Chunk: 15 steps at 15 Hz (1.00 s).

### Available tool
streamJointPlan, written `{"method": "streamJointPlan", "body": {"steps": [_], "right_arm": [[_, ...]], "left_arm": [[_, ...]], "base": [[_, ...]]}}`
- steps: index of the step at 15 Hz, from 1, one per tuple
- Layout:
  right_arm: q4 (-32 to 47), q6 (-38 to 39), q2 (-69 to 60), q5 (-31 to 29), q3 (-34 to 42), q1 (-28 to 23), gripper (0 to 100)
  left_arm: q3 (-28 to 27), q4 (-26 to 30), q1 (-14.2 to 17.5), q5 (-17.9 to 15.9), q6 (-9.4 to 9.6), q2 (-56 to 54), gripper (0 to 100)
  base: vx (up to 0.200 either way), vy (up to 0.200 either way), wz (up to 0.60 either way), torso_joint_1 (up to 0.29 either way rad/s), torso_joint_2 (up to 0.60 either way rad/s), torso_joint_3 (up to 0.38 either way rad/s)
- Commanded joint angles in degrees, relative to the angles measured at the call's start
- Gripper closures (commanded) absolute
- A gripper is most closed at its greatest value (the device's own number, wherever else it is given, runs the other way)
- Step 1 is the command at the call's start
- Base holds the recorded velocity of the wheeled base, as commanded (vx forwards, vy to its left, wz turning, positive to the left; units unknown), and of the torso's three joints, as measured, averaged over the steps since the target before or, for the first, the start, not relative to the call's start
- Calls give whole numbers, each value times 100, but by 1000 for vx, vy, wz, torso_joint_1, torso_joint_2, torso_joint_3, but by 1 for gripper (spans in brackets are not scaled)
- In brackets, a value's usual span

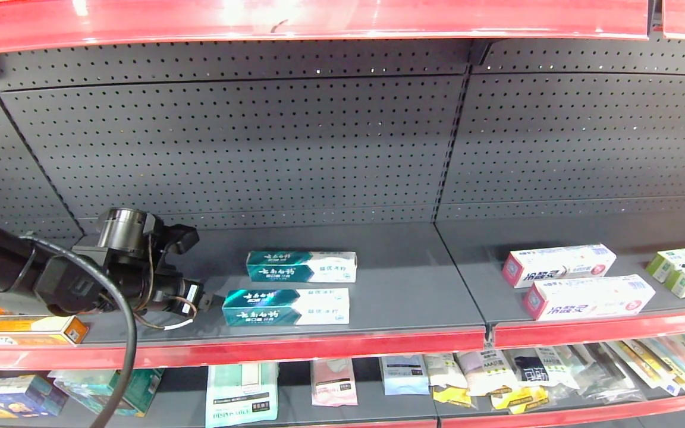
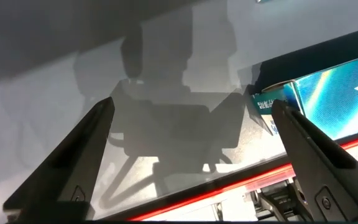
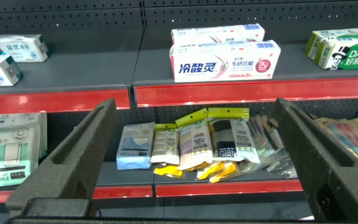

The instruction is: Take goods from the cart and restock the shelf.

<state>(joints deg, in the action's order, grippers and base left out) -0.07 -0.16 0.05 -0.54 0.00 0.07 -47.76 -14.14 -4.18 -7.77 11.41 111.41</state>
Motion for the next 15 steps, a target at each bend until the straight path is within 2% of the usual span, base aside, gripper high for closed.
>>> {"method": "streamJointPlan", "body": {"steps": [1, 15], "right_arm": [[-1, -2, 4, 1, 0, 1, 0], [-1, -2, 4, 1, 0, 1, 0]], "left_arm": [[-23, -1, -39, 12, -7, 4, 0], [-31, -1, -197, 12, -7, 12, 0]], "base": [[0, 0, 0, 0, 0, 0], [0, 0, 0, 0, 0, 0]]}}
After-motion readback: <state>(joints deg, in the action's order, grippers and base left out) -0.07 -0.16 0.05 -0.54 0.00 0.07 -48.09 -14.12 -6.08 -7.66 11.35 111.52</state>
